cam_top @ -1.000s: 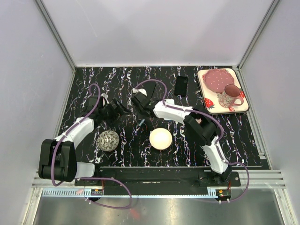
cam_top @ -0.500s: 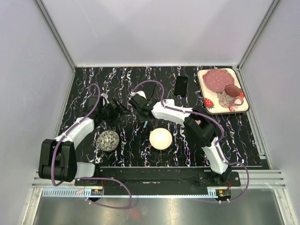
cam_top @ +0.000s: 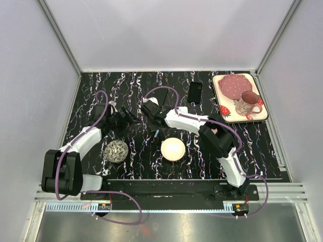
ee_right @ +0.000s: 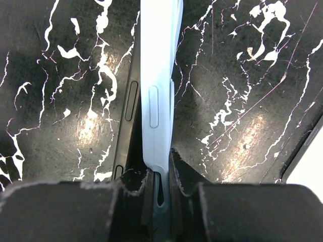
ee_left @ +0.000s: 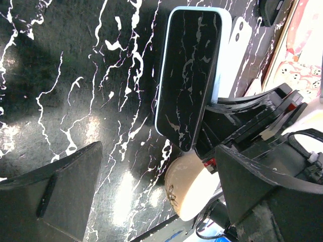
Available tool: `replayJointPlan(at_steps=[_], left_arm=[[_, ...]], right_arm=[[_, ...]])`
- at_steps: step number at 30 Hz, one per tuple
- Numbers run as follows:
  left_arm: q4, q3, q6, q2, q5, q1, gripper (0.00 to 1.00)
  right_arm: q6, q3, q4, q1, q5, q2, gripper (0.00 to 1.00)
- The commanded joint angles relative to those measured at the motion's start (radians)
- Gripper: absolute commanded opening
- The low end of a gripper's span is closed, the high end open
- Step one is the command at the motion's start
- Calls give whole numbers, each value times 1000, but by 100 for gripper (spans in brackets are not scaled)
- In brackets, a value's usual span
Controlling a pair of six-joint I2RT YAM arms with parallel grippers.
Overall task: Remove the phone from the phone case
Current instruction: Remove the phone case from the phone.
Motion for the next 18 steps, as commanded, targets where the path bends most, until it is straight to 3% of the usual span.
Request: replayJointPlan(at_steps=[1, 10, 12, 18], left_arm=[[46, -19, -12, -30, 10, 2, 94], [55, -31, 4, -37, 11, 2, 94], [68, -36, 7, -35, 11, -4, 94], [117, -47, 5, 5, 11, -62, 93]], right_arm=[[74, -167, 48, -6, -176, 292, 17], [74, -179, 57, -7, -183, 251, 32], [76, -179, 57, -6, -189, 231, 39], [68, -143, 32, -6, -192, 230, 41]])
